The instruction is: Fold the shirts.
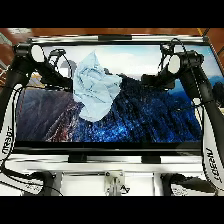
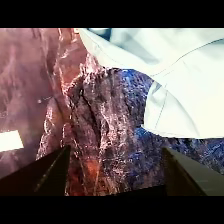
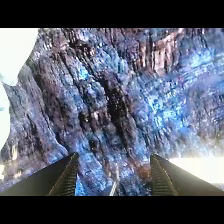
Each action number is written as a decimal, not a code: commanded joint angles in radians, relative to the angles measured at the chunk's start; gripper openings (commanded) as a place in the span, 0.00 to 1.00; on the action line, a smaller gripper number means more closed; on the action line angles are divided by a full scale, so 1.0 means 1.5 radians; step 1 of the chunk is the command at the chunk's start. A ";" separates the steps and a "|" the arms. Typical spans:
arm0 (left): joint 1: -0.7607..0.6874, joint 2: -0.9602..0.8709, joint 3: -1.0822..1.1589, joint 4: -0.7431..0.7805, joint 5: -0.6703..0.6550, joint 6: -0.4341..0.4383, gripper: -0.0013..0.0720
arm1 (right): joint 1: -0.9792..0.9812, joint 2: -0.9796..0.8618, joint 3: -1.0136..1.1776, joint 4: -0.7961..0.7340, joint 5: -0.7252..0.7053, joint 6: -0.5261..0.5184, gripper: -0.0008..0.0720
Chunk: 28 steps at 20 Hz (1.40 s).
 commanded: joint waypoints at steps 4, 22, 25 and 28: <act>0.001 -0.001 0.000 0.000 0.000 0.000 0.95 | 0.001 0.000 0.001 0.000 0.000 0.000 0.77; 0.001 -0.005 0.000 -0.032 0.086 -0.001 0.95 | 0.001 0.000 0.001 0.000 -0.042 0.022 0.77; 0.000 -0.008 0.000 -0.121 0.149 -0.023 0.95 | 0.001 0.000 0.001 -0.001 -0.085 0.018 0.77; 0.001 -0.009 0.000 -0.157 0.187 -0.023 0.95 | 0.001 0.000 0.001 -0.002 -0.100 0.014 0.77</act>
